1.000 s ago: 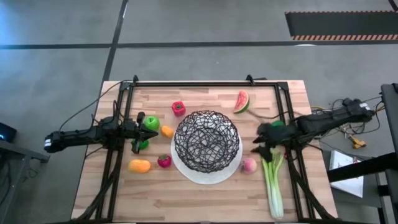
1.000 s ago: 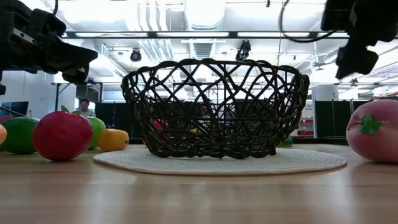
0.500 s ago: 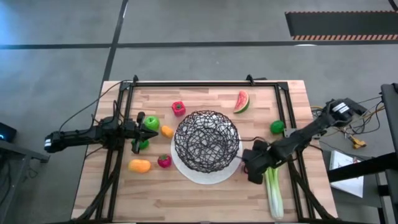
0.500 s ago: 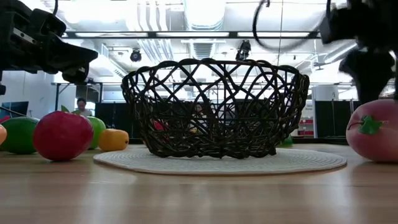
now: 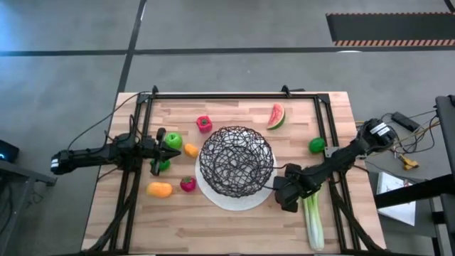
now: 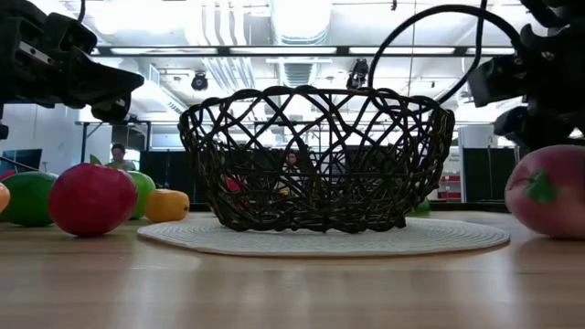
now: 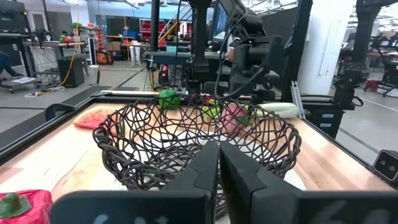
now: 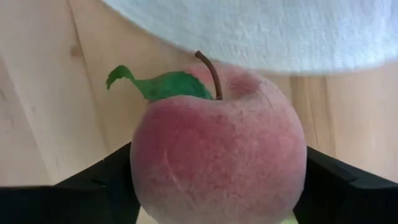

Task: Build produce basket
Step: Put the pink peach into the wire basket

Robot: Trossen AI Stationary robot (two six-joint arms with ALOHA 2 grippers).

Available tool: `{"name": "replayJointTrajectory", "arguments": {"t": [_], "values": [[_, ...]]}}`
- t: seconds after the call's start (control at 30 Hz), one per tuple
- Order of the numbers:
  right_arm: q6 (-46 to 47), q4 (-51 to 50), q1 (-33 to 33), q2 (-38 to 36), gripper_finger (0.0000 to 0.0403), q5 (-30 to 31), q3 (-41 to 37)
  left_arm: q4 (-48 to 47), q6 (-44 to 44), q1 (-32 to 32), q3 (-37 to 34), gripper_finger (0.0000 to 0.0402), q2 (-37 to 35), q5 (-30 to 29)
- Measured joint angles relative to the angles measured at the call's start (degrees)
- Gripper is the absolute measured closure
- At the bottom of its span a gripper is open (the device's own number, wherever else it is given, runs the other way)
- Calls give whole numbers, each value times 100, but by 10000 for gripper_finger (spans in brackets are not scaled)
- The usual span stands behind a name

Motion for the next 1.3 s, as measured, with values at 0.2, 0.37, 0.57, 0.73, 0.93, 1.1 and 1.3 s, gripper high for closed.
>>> {"name": "replayJointTrajectory", "arguments": {"t": [0.2,0.37,0.57,0.73,0.93,1.1,1.3], "values": [[1169,-1537,204,-875,116,-33,861,0,-1,-2,0,401,2,0],[1206,-1446,207,-1424,116,1320,1845,0,0,-2,0,401,1,0],[-1546,1108,-769,-1412,116,1752,1482,0,-1,-2,0,401,0,0],[-2769,4364,-2016,-1060,116,452,124,0,-1,-2,0,401,1,0],[-3023,7263,-2907,159,116,61,-857,0,-1,-2,0,401,1,0],[-3157,8141,-3062,1285,110,64,-704,0,-1,0,0,401,2,-2],[-3182,8124,-3141,2064,106,703,-239,0,-1,0,0,401,2,0]]}}
